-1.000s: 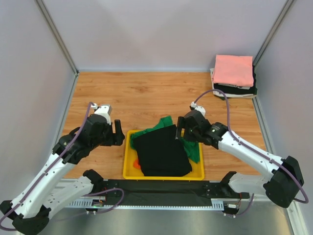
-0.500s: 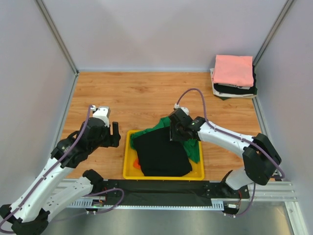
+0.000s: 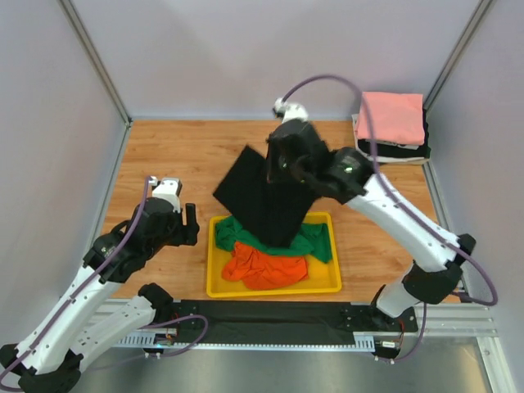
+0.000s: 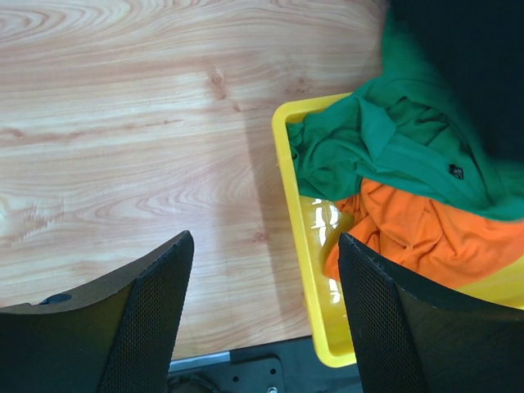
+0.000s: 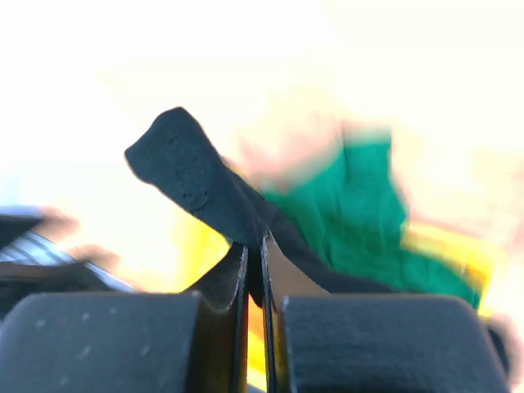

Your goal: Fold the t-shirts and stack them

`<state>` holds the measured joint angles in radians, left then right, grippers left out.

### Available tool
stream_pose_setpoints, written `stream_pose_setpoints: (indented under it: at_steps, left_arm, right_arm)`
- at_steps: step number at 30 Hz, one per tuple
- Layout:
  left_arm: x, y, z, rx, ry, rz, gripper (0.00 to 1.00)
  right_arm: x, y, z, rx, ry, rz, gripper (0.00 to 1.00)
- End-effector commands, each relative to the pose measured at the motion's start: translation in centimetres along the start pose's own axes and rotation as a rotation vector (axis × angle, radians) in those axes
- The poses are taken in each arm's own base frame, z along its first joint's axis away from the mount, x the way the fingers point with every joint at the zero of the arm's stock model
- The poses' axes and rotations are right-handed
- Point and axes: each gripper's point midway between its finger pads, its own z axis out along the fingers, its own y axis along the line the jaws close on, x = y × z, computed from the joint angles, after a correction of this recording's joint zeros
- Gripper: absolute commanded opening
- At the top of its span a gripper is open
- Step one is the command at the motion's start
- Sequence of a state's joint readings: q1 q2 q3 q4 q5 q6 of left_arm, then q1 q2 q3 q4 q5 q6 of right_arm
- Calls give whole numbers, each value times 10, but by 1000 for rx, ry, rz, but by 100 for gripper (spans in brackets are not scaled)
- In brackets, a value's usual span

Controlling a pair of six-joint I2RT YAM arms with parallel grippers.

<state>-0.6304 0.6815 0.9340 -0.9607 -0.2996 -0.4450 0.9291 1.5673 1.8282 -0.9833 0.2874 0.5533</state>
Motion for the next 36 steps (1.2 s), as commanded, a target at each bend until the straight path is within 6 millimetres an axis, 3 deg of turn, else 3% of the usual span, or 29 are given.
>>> stream_pose_setpoints:
  at_steps: [1,2,3,4,5,6,8,10,11,12,13,16,20,24,25,27,28,29,31,34,36]
  left_arm:
    - [-6,4,-1,-16,-39,-10,78]
    - [-7,5,-1,-20,-40,-12,78]
    - [-7,5,-2,-19,-43,-12,78]
    - [-7,5,-2,-20,-44,-12,78]
    - [-7,6,-2,-23,-48,-14,78]
    - [-7,6,-2,-24,-47,-15,78]
    - [-6,6,-1,-29,-41,-19,78]
    - [-3,6,2,-35,-24,-26,79]
    - [-1,4,5,-40,-5,-26,79]
    - [1,5,8,-53,10,-34,81]
    - [5,4,12,-67,28,-75,87]
    - [24,-4,33,-83,139,-102,95]
    - [61,-26,77,-74,327,-145,94]
    - [92,-29,109,-124,455,-150,90]
    - [96,-30,114,-127,474,-148,87]
    - [103,-30,127,-145,516,-154,65]
    - [104,-30,130,-146,529,-161,50]
    - [106,-26,133,-164,551,-170,23]
    - [95,-23,134,-168,544,-196,0]
    - [69,-9,131,-143,503,-308,0]
    - [45,20,126,-179,442,-417,0]
  right_arm:
    - [-103,-24,-100,58,-363,-24,0]
    - [-110,-29,-107,73,-401,-64,2]
    - [-101,-39,-96,121,-392,-96,11]
    - [-102,-46,-103,125,-436,-84,59]
    - [-92,-55,-95,155,-434,-96,80]
    - [-53,-89,-61,303,-365,-117,100]
    - [-15,-124,-43,399,-296,33,100]
    - [50,-163,-17,481,-108,97,100]
    - [70,-165,-10,466,-66,116,100]
    - [72,-160,-9,419,-91,157,100]
    - [92,-166,-3,419,-56,150,100]
    - [95,-164,-7,383,-64,157,100]
    - [92,-164,-11,371,-69,133,100]
    - [90,-159,-10,345,-73,134,100]
    - [90,-159,-10,340,-74,134,100]
    - [91,-158,-12,325,-81,131,100]
    - [91,-158,-12,321,-84,131,100]
    - [91,-157,-13,314,-86,131,100]
    - [90,-157,-18,304,-99,135,100]
    - [89,-157,-23,284,-115,136,100]
    - [87,-156,-27,268,-131,142,100]
